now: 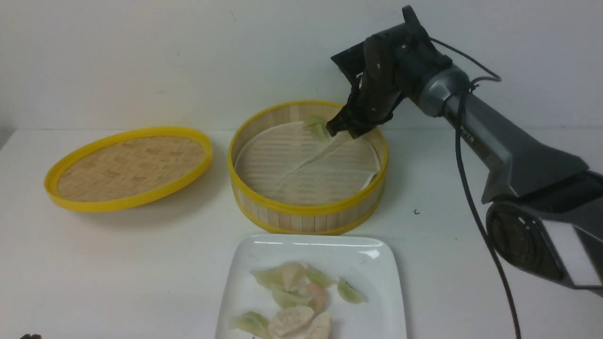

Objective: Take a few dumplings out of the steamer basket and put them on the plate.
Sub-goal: Use the right arm to grab a dumpling from inside the steamer

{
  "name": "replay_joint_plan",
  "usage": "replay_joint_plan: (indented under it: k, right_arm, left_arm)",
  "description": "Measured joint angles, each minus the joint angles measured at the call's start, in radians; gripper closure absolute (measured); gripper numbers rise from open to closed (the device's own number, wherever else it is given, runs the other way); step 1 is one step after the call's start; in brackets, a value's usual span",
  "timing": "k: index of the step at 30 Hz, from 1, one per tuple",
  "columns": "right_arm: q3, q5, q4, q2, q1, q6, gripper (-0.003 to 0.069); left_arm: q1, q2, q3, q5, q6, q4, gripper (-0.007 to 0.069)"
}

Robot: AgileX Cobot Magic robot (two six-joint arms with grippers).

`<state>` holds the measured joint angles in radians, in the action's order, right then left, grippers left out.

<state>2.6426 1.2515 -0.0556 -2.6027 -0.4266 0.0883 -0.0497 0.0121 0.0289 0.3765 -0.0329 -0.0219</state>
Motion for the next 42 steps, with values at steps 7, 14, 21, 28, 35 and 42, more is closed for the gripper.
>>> replay_joint_plan:
  k: [7,14,21,28,35,42]
  right_arm:
    - [-0.054,0.003,0.124,0.122,-0.023,0.023,0.049]
    - [-0.392,0.003,0.173,0.347,-0.072,0.058,0.049]
    - [-0.894,0.0,0.319,0.638,-0.15,0.137,0.049]
    - [-1.165,-0.007,0.382,0.676,-0.219,0.174,0.049]
    - [-1.169,-0.023,0.379,0.641,-0.221,0.177,0.0365]
    - [-0.91,-0.063,0.204,0.63,-0.217,0.106,0.0133]
  left_arm:
    - [0.0,0.0,0.0,0.001,0.0,0.0,0.0631]
    - [0.0,0.0,-0.001,0.001,0.0,0.0,0.0631]
    - [0.0,0.0,-0.001,0.002,0.0,0.0,0.0631]
    - [0.0,0.0,-0.001,0.002,0.0,0.0,0.0631]
    - [0.0,0.0,-0.001,0.003,0.0,0.0,0.0631]
    - [0.0,0.0,-0.001,0.003,-0.001,0.0,0.0631]
